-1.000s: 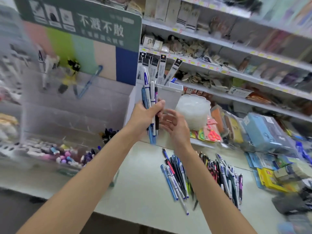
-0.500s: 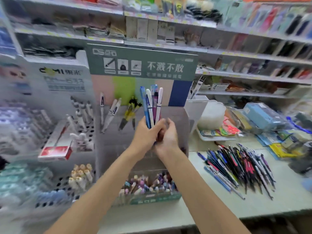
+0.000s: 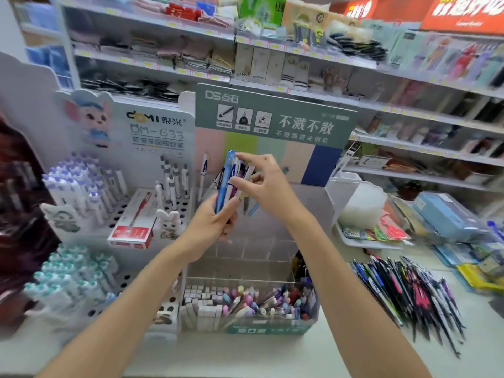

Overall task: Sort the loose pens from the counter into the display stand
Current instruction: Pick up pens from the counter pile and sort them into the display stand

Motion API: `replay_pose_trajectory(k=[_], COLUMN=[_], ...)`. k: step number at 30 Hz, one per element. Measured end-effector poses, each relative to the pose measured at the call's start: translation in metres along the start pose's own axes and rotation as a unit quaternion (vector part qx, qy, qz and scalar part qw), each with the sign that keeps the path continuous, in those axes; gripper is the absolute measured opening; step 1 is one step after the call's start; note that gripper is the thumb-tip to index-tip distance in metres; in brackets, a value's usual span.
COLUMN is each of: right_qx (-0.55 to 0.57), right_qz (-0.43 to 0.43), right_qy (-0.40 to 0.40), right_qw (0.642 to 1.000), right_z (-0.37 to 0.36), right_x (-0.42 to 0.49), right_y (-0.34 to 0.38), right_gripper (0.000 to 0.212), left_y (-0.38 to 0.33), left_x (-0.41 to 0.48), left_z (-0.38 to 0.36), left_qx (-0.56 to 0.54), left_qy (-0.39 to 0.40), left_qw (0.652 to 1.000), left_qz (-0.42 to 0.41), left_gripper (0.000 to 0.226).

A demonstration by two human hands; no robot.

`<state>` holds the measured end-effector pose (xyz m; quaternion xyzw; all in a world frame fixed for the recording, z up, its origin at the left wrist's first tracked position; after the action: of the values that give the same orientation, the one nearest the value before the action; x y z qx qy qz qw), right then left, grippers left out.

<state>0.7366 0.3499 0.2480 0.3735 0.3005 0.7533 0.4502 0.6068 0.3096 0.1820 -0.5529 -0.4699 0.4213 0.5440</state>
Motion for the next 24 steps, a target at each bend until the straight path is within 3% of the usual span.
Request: replay_pose_trajectory(k=[6, 13, 17, 20, 24], right_qx=[0.075, 0.122, 0.191, 0.162, 0.032], right_qz=[0.012, 0.027, 0.031, 0.013, 0.006], right_qy=[-0.017, 0.053, -0.065, -0.157, -0.144], right_qw=[0.997, 0.991, 0.979, 0.974, 0.989], right_z=[-0.022, -0.028, 0.001, 0.019, -0.004], right_x=[0.009, 0.020, 0.028, 0.041, 0.059], right_y=[0.006, 0.017, 0.016, 0.004, -0.009], right_gripper=[0.031, 0.023, 0.016, 0.015, 0.019], left_y=[0.000, -0.007, -0.018, -0.020, -0.017], left_x=[-0.006, -0.007, -0.003, -0.001, -0.003], left_z=[0.022, 0.035, 0.061, 0.086, 0.100], left_qx=[-0.024, -0.027, -0.067, -0.094, -0.121], left_qy=[-0.058, -0.052, -0.120, -0.136, -0.112], left_qw=[0.998, 0.997, 0.989, 0.984, 0.985], left_qz=[-0.029, -0.055, -0.062, -0.062, -0.047], left_gripper=[0.034, 0.038, 0.020, 0.014, 0.016])
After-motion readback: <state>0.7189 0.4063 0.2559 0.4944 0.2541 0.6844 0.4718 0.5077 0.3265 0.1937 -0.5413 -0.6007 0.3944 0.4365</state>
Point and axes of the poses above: each hand's wrist, its own x-axis towards the middle knuckle, its own z-axis out of the back of the hand, y = z × x, the point moved 3 cm from there along x, towards the middle knuckle, and after that the axes turned 3 degrees about y, right-handed, at the moved point
